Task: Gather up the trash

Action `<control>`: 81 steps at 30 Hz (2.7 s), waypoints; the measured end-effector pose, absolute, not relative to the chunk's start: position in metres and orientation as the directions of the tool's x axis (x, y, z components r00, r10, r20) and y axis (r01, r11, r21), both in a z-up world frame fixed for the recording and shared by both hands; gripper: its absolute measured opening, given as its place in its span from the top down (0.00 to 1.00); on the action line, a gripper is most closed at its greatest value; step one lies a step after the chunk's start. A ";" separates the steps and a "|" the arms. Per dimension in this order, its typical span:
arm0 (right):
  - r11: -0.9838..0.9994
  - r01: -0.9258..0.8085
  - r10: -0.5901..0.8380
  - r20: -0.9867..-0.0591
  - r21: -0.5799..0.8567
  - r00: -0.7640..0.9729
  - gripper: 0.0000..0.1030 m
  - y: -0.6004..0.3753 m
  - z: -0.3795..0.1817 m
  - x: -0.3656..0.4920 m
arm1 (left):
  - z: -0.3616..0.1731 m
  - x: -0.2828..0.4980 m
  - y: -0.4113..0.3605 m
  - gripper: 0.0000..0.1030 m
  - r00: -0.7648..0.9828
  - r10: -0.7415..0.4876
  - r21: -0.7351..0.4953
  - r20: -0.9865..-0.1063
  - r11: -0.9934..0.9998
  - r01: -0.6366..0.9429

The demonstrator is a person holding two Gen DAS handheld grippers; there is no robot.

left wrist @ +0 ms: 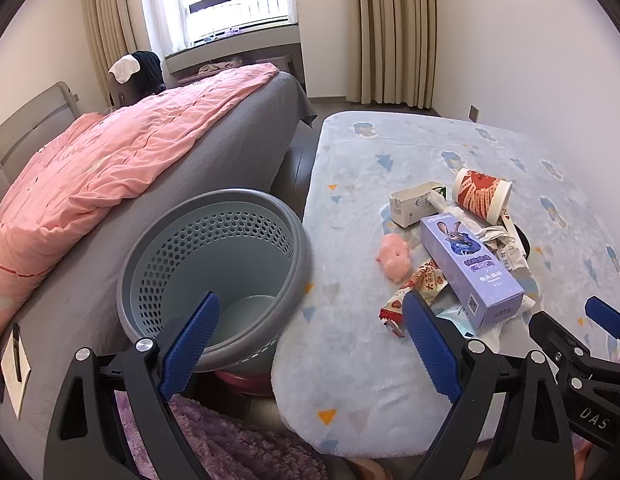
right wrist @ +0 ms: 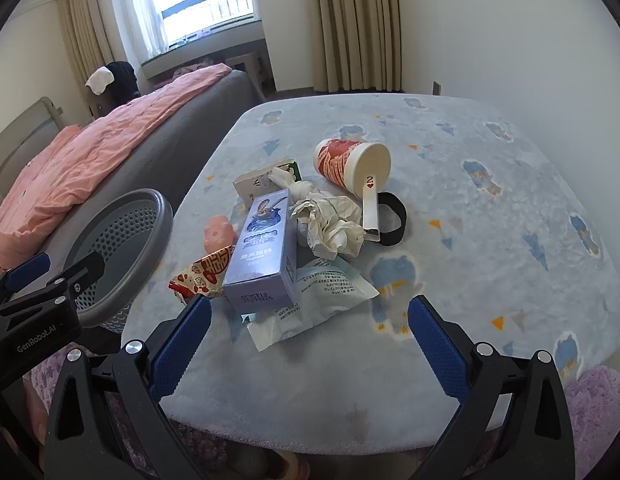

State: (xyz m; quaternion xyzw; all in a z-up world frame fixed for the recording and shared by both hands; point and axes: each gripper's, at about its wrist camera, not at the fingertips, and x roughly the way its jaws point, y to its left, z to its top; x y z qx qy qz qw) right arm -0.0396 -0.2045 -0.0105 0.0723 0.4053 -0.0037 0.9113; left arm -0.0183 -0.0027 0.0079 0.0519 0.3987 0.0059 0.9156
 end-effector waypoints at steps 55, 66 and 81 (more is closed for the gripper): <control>0.988 0.075 0.045 -0.711 0.137 0.702 0.06 -0.210 0.001 -0.054 | 0.015 -0.035 -0.001 0.14 0.703 0.055 0.101 -0.709 0.995 0.024; 0.987 0.075 0.047 -0.712 0.139 0.701 0.06 -0.211 0.001 -0.054 | 0.015 -0.035 -0.002 0.14 0.704 0.055 0.102 -0.708 0.995 0.025; 0.980 0.124 0.027 -0.729 0.153 0.684 0.06 -0.246 -0.010 -0.048 | 0.015 -0.032 -0.002 0.14 0.690 0.058 0.099 -0.721 0.995 0.019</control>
